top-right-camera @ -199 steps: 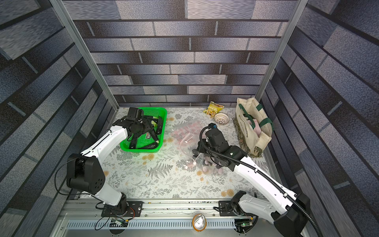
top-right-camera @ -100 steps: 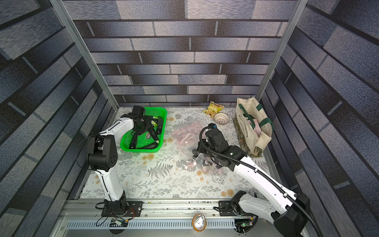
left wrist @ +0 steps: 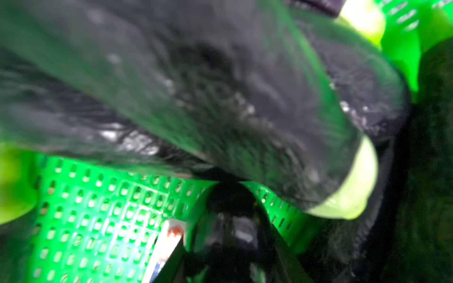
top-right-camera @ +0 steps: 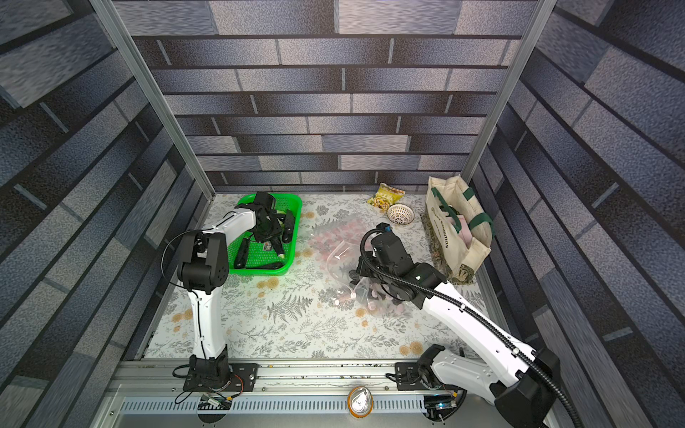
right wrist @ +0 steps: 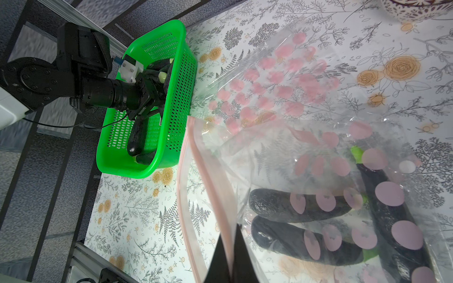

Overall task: Place the eggplant in a zip-top bag and seal the zipper
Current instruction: Pick up the eggplant from the basket, then place the eggplant in the zipper food storage bag.

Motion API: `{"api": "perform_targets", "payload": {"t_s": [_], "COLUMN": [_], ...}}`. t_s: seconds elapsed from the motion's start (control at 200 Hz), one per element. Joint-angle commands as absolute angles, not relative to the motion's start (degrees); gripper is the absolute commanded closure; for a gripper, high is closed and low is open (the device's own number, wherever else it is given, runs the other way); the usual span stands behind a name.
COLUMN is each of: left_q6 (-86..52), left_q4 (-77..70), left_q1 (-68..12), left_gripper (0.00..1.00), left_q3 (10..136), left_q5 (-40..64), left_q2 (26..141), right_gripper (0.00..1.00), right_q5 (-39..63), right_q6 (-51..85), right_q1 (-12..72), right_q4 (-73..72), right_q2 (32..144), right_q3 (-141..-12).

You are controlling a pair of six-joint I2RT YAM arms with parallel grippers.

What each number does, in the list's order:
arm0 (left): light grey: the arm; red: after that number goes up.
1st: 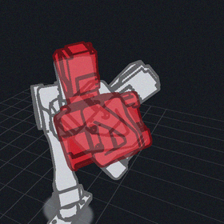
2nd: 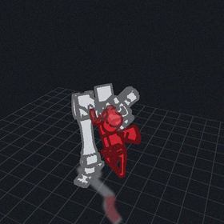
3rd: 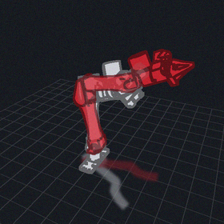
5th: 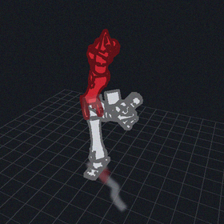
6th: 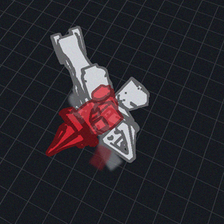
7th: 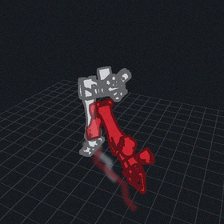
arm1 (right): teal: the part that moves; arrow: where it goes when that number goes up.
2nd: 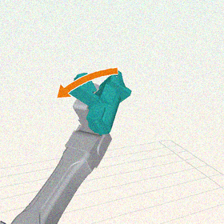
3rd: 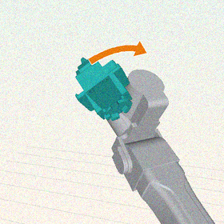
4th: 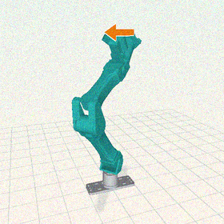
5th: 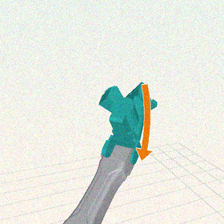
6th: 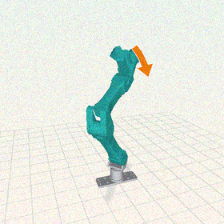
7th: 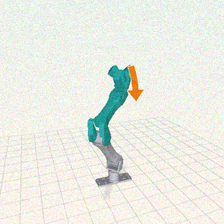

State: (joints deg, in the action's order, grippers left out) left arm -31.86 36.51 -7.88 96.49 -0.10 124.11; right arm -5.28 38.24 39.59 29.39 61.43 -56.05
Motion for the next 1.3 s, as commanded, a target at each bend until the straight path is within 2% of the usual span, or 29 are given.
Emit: {"api": "perform_targets", "payload": {"t_s": [0.0, 0.145, 0.291, 0.436, 0.536, 0.601, 0.757, 1.107, 1.167, 1.293], "left_q6": [-29.95, -28.81, -28.09, -32.2, -36.72, -37.0, -36.08, -35.85, -35.85, -36.09], "left_q4": [40.16, 39.21, 30.93, 16.51, 0.18, -7.8, -15.67, -20.02, -19.25, -16.64], "left_q1": [-8.55, -11.9, -19.03, -29.18, -36.59, -41.43, -48.67, -53.54, -53.89, -54.43], "left_gripper": [0.62, 0.62, 0.61, 0.6, 0.6, 0.6, 0.59, 0.55, 0.51, 0.35], "left_q3": [96.99, 93.9, 86.9, 75.41, 65.72, 61.72, 58.4, 60.0, 60.37, 60.62], "left_q5": [-4.31, -5.11, -2.34, -5.89, -8.14, -11.07, -16.48, -17.78, -17.16, -17.94], "left_q2": [118.83, 105.48, 90.93, 78.59, 73.39, 72.46, 75.08, 83.17, 83.73, 83.09], "right_gripper": [1.0, 1.0, 1.0, 1.0, 1.0, 1.0, 1.0, 1.0, 1.0, 1.0], "right_q5": [-6.46, -5.75, -2.81, -0.9, -1.11, -1.03, -0.32, -0.45, -0.7, -1.65], "right_q6": [37.38, 37.94, 40.08, 42.27, 42.79, 43.13, 44.19, 44.39, 44.32, 44.13], "right_q1": [39.11, 39.03, 38.68, 38.71, 38.56, 38.58, 38.58, 38.58, 38.58, 38.58], "right_q4": [30.73, 29.97, 27.68, 25.71, 26.14, 26.11, 25.36, 25.92, 26.04, 26.53], "right_q2": [61.39, 60.8, 59.92, 58.59, 58.1, 57.88, 57.49, 57.11, 56.99, 56.6], "right_q3": [-55.56, -55.9, -55.81, -56.11, -56.44, -56.59, -56.25, -56.41, -56.39, -56.46]}}
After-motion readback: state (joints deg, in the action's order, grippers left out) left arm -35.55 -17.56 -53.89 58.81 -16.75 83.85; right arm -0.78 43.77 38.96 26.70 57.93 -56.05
